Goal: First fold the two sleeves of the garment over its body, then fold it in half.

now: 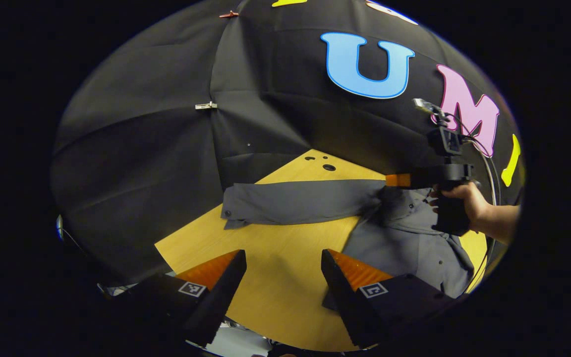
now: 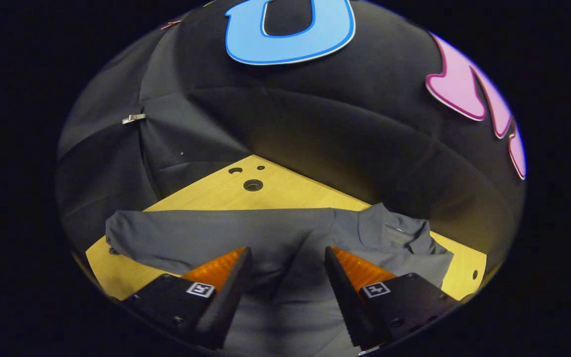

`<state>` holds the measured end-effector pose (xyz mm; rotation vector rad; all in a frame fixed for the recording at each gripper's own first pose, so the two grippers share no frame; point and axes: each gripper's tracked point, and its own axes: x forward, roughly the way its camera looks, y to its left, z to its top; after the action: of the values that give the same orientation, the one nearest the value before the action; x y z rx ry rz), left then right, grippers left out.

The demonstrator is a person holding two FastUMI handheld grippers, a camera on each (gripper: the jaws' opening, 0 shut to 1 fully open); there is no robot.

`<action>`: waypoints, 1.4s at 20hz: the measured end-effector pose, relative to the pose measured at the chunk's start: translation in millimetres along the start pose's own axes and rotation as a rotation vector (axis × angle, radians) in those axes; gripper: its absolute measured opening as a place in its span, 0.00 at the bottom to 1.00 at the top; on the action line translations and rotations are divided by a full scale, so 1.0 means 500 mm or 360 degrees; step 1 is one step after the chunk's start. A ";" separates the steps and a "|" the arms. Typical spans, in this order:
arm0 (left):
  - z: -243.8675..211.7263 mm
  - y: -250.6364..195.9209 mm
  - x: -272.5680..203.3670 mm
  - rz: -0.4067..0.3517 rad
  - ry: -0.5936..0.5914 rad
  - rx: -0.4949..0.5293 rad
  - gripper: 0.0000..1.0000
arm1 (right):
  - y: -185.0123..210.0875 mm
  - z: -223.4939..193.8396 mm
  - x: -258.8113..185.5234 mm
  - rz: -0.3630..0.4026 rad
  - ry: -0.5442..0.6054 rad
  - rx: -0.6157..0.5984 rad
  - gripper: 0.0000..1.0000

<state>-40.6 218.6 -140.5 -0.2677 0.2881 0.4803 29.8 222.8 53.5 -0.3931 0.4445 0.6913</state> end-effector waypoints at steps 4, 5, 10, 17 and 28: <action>0.018 0.062 0.026 0.0067 -0.0033 0.0001 0.96 | -0.044 -0.033 -0.095 -0.0081 0.0002 0.0038 0.98; 0.023 0.077 0.035 0.0084 -0.0044 -0.0005 0.96 | -0.063 -0.038 -0.123 -0.0111 -0.0010 0.0034 0.98; 0.025 0.132 0.098 0.0131 -0.0064 -0.0004 0.96 | -0.165 -0.078 -0.282 -0.0277 -0.0037 0.0066 0.98; 0.038 0.163 0.241 0.0138 -0.0011 -0.0020 0.96 | -0.292 -0.178 -0.473 -0.0539 -0.0016 0.0217 0.98; 0.049 0.146 0.435 0.0117 0.0124 0.0100 0.96 | -0.341 -0.293 -0.693 -0.0788 0.0069 0.0467 0.98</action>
<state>113.4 378.5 -203.7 -0.2152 0.3897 0.5331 -129.3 -148.2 142.3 -0.2255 0.4594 0.1329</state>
